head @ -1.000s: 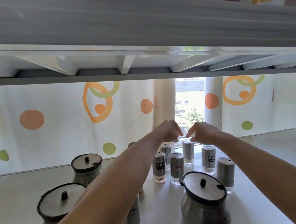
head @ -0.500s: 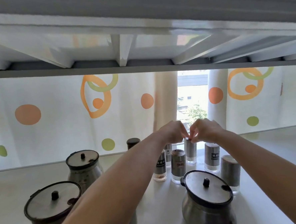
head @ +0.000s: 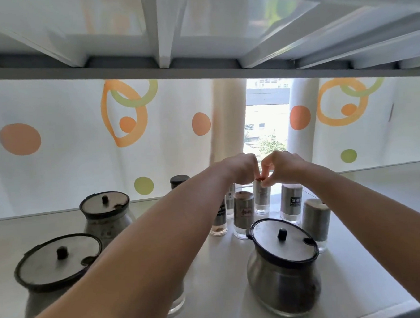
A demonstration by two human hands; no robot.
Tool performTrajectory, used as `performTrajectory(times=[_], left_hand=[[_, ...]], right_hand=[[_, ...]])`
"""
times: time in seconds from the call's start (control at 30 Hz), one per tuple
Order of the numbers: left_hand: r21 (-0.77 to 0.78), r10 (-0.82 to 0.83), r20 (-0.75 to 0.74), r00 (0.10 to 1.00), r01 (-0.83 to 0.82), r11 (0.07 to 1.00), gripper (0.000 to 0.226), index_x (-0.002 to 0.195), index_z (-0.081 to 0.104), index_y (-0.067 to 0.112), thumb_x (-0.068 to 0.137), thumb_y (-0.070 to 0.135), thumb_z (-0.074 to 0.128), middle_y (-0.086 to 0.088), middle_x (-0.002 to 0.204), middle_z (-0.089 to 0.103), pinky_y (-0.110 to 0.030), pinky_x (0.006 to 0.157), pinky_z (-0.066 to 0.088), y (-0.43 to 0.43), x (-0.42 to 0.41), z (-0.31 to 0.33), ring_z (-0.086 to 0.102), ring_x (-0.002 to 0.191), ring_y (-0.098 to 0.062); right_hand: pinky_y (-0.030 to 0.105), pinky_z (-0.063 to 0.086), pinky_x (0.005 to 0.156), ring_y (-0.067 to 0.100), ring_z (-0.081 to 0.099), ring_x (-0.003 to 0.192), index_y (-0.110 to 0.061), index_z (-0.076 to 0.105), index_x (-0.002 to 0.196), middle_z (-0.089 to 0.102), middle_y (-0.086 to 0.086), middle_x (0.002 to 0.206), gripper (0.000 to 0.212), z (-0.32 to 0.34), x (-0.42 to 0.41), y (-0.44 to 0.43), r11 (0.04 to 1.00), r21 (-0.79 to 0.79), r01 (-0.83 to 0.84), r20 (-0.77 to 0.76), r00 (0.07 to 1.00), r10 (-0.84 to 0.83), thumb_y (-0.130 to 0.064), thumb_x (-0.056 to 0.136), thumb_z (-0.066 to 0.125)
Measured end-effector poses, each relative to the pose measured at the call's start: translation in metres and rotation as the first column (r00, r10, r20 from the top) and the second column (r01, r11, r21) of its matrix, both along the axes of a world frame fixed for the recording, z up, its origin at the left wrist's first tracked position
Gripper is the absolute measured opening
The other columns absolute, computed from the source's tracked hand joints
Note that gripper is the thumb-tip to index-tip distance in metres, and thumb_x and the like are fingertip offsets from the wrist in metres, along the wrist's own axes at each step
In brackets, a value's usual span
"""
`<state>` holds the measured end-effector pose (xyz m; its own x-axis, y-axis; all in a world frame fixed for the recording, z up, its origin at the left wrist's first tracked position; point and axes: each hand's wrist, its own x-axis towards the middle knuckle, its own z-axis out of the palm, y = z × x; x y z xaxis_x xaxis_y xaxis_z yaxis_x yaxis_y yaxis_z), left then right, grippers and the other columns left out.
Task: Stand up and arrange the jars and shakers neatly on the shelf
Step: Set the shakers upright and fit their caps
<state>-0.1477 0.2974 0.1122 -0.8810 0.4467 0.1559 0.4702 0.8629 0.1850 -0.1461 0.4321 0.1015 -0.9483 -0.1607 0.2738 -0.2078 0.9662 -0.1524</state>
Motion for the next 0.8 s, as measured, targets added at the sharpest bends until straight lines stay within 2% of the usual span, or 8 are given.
performTrajectory(times=[0.13,0.2,0.37,0.43,0.5,0.63,0.7,0.8], left_hand=[[-0.038,0.012,-0.007,1.0,-0.012,0.999,0.037,0.123,0.063,0.012,0.09,0.004,0.049,-0.008,0.126,0.062,-0.031,0.087,0.05,0.004,0.002,0.001,0.059,0.11,-0.024],[-0.074,0.009,-0.014,1.0,-0.01,0.997,0.037,0.124,0.061,0.012,0.09,0.005,0.049,-0.007,0.126,0.062,-0.031,0.084,0.05,0.004,0.004,0.002,0.059,0.108,-0.024],[-0.131,0.001,-0.013,1.0,-0.003,0.991,0.04,0.126,0.06,0.015,0.091,0.003,0.047,-0.006,0.123,0.062,-0.026,0.071,0.042,0.002,0.007,0.004,0.053,0.089,-0.018],[-0.144,0.006,-0.023,1.0,-0.009,0.989,0.042,0.127,0.06,0.019,0.09,0.003,0.047,-0.005,0.124,0.062,-0.027,0.072,0.045,0.002,0.008,0.004,0.055,0.092,-0.019],[-0.156,0.01,-0.029,1.0,-0.015,0.988,0.041,0.127,0.06,0.02,0.09,0.006,0.049,-0.005,0.124,0.062,-0.03,0.082,0.051,0.003,0.009,0.004,0.058,0.104,-0.022],[-0.175,0.005,-0.038,0.999,-0.011,0.984,0.037,0.125,0.061,0.017,0.089,0.013,0.054,-0.006,0.125,0.062,-0.036,0.094,0.05,0.004,0.01,0.002,0.057,0.113,-0.024],[-0.182,-0.004,-0.035,0.999,-0.003,0.983,0.038,0.126,0.061,0.019,0.09,0.012,0.052,-0.004,0.126,0.062,-0.033,0.093,0.049,0.003,0.012,0.002,0.057,0.113,-0.024],[-0.193,-0.003,-0.034,0.999,-0.003,0.981,0.044,0.13,0.058,0.023,0.09,0.006,0.046,-0.002,0.129,0.061,-0.029,0.089,0.045,0.0,0.013,0.004,0.057,0.113,-0.023]], right_hand=[[0.028,0.035,0.075,0.017,0.06,0.088,-0.026,0.061,0.072,0.07,-0.003,0.089,0.024,-0.001,0.0,-0.002,0.998,0.05,0.038,-0.08,0.996,-0.033,-0.042,0.067,0.079],[0.029,0.033,0.077,0.017,0.059,0.089,-0.026,0.061,0.076,0.068,-0.004,0.087,0.03,-0.002,-0.001,-0.003,0.996,0.079,0.052,-0.118,0.992,-0.042,-0.049,0.066,0.077],[0.032,0.039,0.085,0.017,0.055,0.103,-0.027,0.068,0.103,0.068,-0.003,0.103,0.041,0.0,-0.002,-0.001,0.997,0.072,0.036,0.033,0.999,-0.038,-0.044,0.067,0.079],[0.032,0.04,0.083,0.018,0.057,0.099,-0.024,0.071,0.1,0.07,-0.001,0.1,0.042,0.0,-0.003,-0.002,0.996,0.063,0.064,0.013,0.998,-0.065,-0.045,0.066,0.079],[0.032,0.038,0.079,0.019,0.057,0.094,-0.021,0.07,0.097,0.07,0.0,0.096,0.047,0.0,-0.002,-0.004,0.991,0.078,0.11,-0.026,0.994,-0.108,-0.053,0.062,0.078],[0.033,0.032,0.081,0.019,0.049,0.084,-0.019,0.063,0.094,0.06,0.0,0.085,0.055,0.0,0.003,-0.01,0.97,0.155,0.187,-0.1,0.98,-0.173,-0.061,0.06,0.075],[0.034,0.033,0.083,0.019,0.048,0.086,-0.019,0.063,0.094,0.059,0.0,0.085,0.053,0.001,0.005,-0.012,0.971,0.153,0.185,-0.067,0.982,-0.176,-0.06,0.062,0.075],[0.032,0.037,0.078,0.02,0.057,0.092,-0.014,0.068,0.099,0.068,0.002,0.093,0.048,0.003,0.004,-0.012,0.989,0.045,0.143,0.079,0.986,-0.147,-0.048,0.066,0.078]])
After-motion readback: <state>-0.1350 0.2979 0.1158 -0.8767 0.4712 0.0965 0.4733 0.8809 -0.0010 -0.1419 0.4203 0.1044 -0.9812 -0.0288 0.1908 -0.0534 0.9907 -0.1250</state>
